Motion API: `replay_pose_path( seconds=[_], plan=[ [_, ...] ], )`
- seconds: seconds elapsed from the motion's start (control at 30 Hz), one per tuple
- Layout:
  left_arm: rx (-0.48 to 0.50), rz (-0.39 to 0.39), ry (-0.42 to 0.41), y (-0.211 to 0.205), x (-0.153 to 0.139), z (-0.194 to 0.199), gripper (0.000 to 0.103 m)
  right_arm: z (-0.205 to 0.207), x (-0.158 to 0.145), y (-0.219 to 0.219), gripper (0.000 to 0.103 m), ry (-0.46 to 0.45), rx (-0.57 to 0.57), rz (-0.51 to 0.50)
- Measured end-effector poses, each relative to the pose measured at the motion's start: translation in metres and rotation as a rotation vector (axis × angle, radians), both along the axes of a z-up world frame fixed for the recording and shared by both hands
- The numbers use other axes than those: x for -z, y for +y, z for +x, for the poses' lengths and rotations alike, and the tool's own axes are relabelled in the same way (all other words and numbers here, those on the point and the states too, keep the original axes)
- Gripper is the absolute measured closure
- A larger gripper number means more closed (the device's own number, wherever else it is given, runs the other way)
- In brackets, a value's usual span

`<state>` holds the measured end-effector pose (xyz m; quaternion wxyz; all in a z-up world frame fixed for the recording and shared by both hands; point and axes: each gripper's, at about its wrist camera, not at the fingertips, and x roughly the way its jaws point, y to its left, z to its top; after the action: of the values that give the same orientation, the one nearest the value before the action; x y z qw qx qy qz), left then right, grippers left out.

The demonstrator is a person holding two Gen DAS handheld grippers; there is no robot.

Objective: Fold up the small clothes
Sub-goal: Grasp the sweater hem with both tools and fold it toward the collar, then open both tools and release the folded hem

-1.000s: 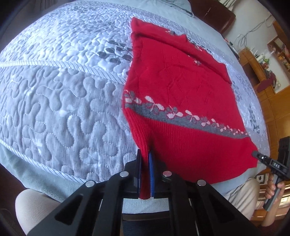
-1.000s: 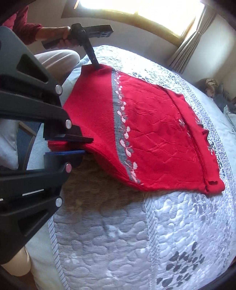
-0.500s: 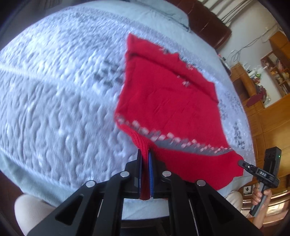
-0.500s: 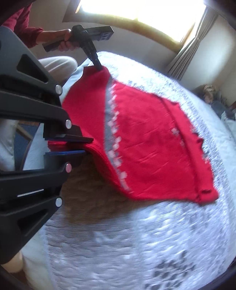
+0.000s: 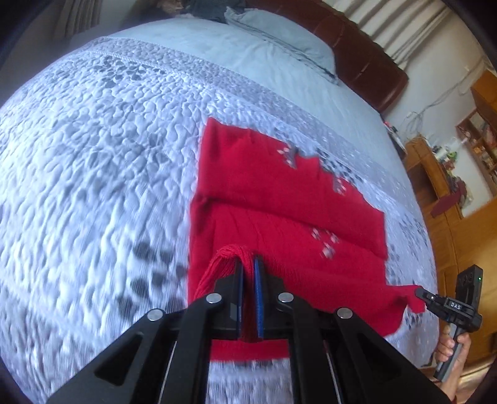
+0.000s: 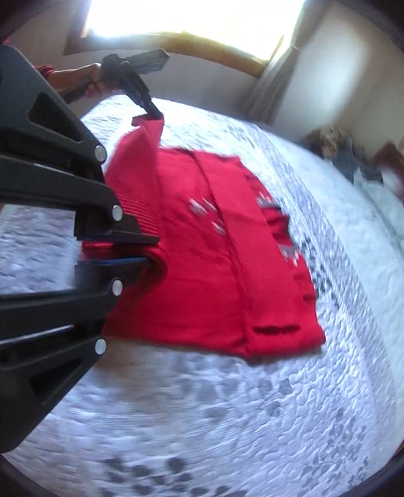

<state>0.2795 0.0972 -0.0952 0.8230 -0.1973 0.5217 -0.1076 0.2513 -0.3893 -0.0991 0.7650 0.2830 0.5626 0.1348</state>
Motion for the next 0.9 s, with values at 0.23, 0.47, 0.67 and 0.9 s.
replay_pose_path(
  seconds=[0.23, 0.47, 0.67, 0.9],
  plan=[
    [0.004, 0.081, 0.084, -0.010, 0.049, 0.061, 0.086, 0.051, 0.051, -0.016, 0.074, 0.116, 0.062, -0.039],
    [0.028, 0.050, -0.056, 0.016, 0.011, 0.060, 0.038, 0.047, 0.029, -0.038, 0.071, 0.025, -0.004, -0.075],
    [0.194, 0.172, -0.099, -0.008, 0.014, 0.057, 0.038, 0.052, 0.035, -0.014, 0.059, 0.008, -0.125, -0.165],
    [0.349, 0.338, -0.125, -0.054, 0.036, 0.055, 0.038, 0.072, 0.059, 0.002, 0.048, 0.043, -0.156, -0.195]
  ],
)
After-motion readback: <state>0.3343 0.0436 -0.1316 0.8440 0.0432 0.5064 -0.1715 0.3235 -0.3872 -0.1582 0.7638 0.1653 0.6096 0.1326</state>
